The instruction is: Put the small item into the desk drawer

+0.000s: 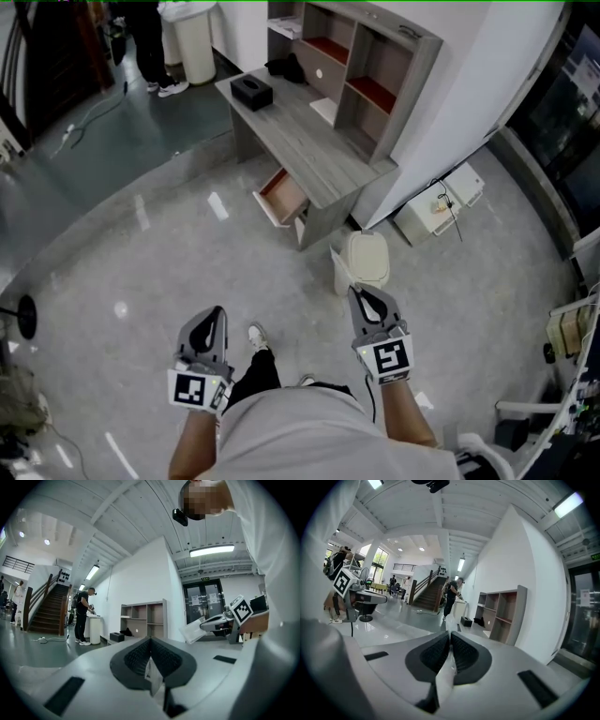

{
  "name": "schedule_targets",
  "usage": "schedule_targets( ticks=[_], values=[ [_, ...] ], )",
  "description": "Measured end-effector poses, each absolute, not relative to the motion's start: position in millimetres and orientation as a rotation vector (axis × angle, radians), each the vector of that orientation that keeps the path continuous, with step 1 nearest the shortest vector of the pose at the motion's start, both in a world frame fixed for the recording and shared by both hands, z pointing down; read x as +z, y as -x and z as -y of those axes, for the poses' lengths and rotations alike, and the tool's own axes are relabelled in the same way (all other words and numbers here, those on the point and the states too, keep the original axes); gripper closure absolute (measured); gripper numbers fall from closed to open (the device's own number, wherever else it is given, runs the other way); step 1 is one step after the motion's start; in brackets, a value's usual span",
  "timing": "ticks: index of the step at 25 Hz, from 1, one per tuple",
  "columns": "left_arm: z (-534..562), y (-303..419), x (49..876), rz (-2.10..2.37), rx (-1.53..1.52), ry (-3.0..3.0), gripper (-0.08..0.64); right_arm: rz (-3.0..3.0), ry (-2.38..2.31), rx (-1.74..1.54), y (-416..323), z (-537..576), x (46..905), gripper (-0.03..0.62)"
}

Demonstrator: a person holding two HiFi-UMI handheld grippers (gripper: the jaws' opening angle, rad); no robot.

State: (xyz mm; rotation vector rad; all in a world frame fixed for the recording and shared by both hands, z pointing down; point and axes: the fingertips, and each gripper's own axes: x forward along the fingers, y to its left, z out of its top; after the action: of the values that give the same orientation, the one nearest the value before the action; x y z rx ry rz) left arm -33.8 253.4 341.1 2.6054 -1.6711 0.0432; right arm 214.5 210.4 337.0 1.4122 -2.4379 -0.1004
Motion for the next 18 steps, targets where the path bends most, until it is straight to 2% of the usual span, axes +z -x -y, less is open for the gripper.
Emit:
schedule_targets(
  ticks=[9,18],
  values=[
    [-128.2,113.5,324.5,1.623,0.002,-2.628,0.541,2.459,-1.389,-0.156,-113.7,-82.9,307.2,0.566],
    [-68.4,124.3,362.6,1.444,-0.016,-2.594,0.541,2.34,-1.398,-0.054,-93.2,-52.6,334.9,0.566]
  ],
)
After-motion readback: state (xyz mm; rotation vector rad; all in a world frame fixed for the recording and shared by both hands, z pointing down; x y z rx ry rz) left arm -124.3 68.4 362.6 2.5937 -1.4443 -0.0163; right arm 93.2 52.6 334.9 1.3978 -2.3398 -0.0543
